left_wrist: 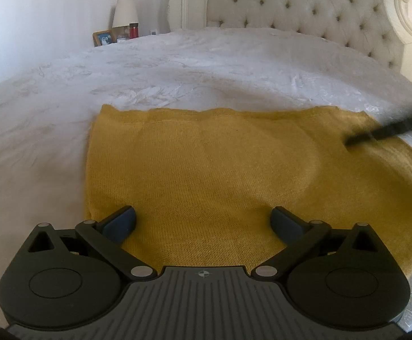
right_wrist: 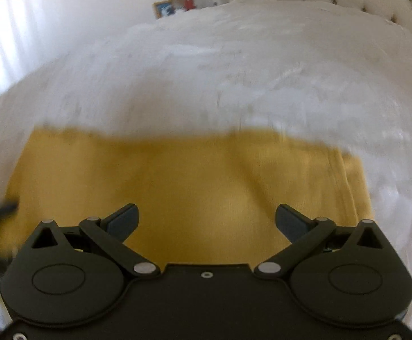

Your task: Fold small clothes

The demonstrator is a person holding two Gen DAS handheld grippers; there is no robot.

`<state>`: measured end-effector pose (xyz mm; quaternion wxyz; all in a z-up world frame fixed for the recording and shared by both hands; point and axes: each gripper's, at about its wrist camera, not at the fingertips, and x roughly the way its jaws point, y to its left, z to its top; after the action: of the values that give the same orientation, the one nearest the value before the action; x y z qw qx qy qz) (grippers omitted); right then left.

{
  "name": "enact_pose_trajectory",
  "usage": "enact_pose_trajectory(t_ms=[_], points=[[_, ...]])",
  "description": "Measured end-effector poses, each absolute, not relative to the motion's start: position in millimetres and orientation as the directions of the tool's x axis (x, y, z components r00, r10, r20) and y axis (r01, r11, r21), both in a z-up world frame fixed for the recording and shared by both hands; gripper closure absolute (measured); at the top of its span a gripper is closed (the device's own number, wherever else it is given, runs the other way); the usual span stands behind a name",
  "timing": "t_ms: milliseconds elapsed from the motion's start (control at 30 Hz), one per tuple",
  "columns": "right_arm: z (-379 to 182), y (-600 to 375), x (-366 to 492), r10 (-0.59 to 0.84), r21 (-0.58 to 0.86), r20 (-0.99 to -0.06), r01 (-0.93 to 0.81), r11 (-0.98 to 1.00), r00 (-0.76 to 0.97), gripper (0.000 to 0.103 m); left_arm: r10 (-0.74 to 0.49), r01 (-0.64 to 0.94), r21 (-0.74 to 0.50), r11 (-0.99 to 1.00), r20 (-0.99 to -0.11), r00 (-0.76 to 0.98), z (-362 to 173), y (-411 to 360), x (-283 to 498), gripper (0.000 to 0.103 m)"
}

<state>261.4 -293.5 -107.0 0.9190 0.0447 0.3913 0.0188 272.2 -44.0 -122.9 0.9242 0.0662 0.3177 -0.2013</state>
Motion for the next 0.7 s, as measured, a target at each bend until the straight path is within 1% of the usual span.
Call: enact_pose_trajectory(t_ms=[167,233,267,367,500,600,700], points=[[-121.1,-289.2,196.2,0.036,0.014,-0.711,-0.037,0.999,0.702,0.001,-0.333,0.456,0.012,0.89,-0.666,0.668,-111.8,-43.5,262.7,0.0],[-123.9,-293.1,175.6,0.032,0.012,-0.703,-0.032,0.999,0.711,0.001,-0.325,0.48,0.049,0.876,-0.675,0.662,-110.3,-42.4,248.9,0.0],[-124.0,-296.8,167.1,0.03,0.02,-0.698,-0.023,1.0,0.716,0.001,-0.321,0.488,0.063,0.871,-0.68,0.659,-110.2,-40.9,240.9,0.0],[-123.8,-305.0,151.7,0.033,0.053,-0.69,0.005,0.999,0.723,0.001,-0.326,0.492,0.041,0.869,-0.701,0.634,-110.2,-32.1,222.0,0.0],[-119.8,-311.4,133.3,0.054,0.102,-0.676,0.021,0.995,0.735,0.001,-0.306,0.477,0.049,0.877,-0.709,0.635,-104.8,-28.1,205.6,0.0],[-116.2,-320.0,119.4,0.071,0.145,-0.651,0.032,0.989,0.755,0.001,-0.324,0.466,0.007,0.885,-0.71,0.626,-94.1,-30.2,201.5,0.0],[-115.5,-329.2,101.3,0.077,0.198,-0.632,0.065,0.978,0.771,0.001,-0.351,0.455,-0.031,0.89,-0.685,0.639,-81.6,-39.3,197.9,0.0]])
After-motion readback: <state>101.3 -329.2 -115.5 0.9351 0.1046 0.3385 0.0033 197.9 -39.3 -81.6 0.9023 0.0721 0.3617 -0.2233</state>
